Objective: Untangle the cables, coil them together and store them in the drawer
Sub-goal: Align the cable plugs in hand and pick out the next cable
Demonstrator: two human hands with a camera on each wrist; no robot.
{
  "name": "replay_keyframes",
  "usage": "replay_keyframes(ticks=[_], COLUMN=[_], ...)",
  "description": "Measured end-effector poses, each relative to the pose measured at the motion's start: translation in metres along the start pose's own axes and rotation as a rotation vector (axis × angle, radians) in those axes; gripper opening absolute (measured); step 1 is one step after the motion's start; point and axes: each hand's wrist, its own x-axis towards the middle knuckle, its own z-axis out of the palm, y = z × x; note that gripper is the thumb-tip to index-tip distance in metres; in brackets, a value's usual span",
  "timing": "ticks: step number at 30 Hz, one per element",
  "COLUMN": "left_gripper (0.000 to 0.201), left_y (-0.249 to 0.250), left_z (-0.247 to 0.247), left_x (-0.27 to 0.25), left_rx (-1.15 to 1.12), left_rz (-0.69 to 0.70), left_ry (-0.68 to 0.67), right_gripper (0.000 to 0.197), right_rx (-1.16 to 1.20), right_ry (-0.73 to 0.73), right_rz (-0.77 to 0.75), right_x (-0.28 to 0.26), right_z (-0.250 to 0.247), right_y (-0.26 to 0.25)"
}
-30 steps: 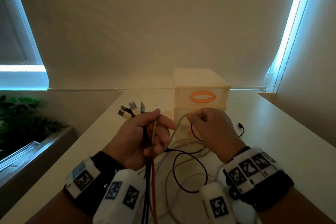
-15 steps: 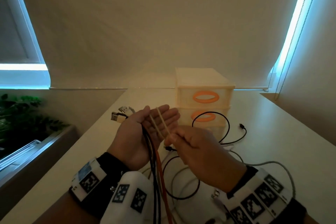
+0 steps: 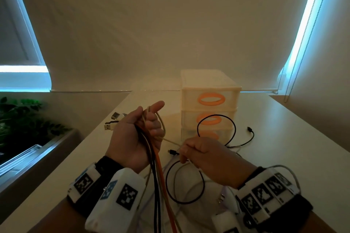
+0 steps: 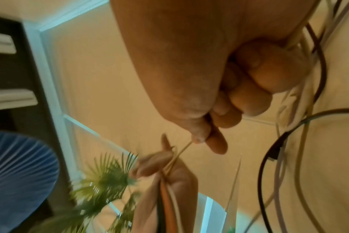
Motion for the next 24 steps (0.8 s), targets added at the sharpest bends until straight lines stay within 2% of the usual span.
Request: replay_keyframes(ticks=[4,7,11,14,17,20,24], left_gripper=[0.042,0.045,0.052,0.053,0.052,0.041,0.048], left_y=[0.007,0.003,-0.013,-0.018,-0.022,-0.027,-0.028], left_z=[0.001,0.007,0.012,0.013,0.015,0.014,0.015], left_x=[-0.003,-0.008,-0.017,-0.021,-0.02,-0.014,-0.009], left_rx=[0.016,0.225,0.658,0.797,0.753,0.635,0.354], left_rz=[-0.044,-0.104,-0.225,-0.322,-0.263,-0.149,-0.086], left_ry=[-0.152,-0.182,-0.238,-0.242,-0.148,-0.008,0.018], right_gripper=[0.036,0.035,0.034,0.033,0.031,0.027,0.026], right_rx=[-0.024,0.071,0.383,0.378,0.21,0.04,0.056], right_ry=[0.205,0.325,0.339,0.342,0.375,0.291,0.165], right_rz=[0.148,0.192,0.194,0.092,-0.063,-0.201,-0.255], right_x=[0.002,0.001,0.0,-0.006,-0.014,-0.018,-0.016], right_z=[-0.01,-0.013,-0.013,-0.01,-0.01,-0.003,0.016], right_y=[0.018,0.02,0.005,-0.008,-0.022,-0.027,-0.026])
